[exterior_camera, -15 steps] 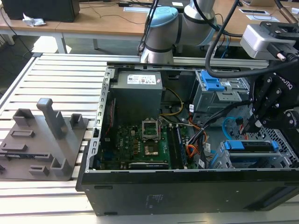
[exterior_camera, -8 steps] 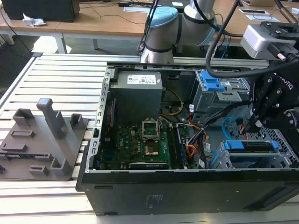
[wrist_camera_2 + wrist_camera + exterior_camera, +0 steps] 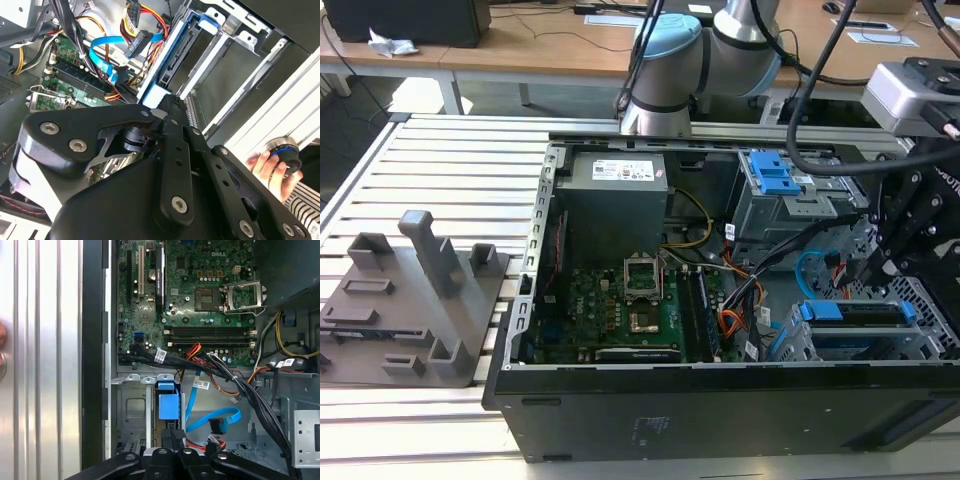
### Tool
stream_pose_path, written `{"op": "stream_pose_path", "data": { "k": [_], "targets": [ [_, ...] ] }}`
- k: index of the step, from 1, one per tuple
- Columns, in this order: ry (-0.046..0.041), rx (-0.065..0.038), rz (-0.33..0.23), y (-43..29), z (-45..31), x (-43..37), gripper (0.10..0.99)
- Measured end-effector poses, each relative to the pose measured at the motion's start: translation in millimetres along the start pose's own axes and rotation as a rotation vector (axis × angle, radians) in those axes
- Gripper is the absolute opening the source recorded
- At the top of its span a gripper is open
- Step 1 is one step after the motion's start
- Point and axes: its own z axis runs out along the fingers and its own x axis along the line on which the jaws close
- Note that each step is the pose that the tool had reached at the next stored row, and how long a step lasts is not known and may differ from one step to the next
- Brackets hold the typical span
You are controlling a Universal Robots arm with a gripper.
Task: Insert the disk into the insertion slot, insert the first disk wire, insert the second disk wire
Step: 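Insert the disk into the insertion slot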
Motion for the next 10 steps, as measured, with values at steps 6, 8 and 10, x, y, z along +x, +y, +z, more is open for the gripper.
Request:
{"op": "stream_pose_path", "data": {
  "k": [6, 8, 10],
  "targets": [
    [0.0001, -0.004, 0.0, -7.2, 15.4, -0.2, 0.106],
    [0.0001, -0.004, 0.0, -8.5, 15.6, -0.3, 0.106],
    [0.0001, -0.004, 0.0, -8.8, 15.6, -0.3, 0.106]
  ]
}}
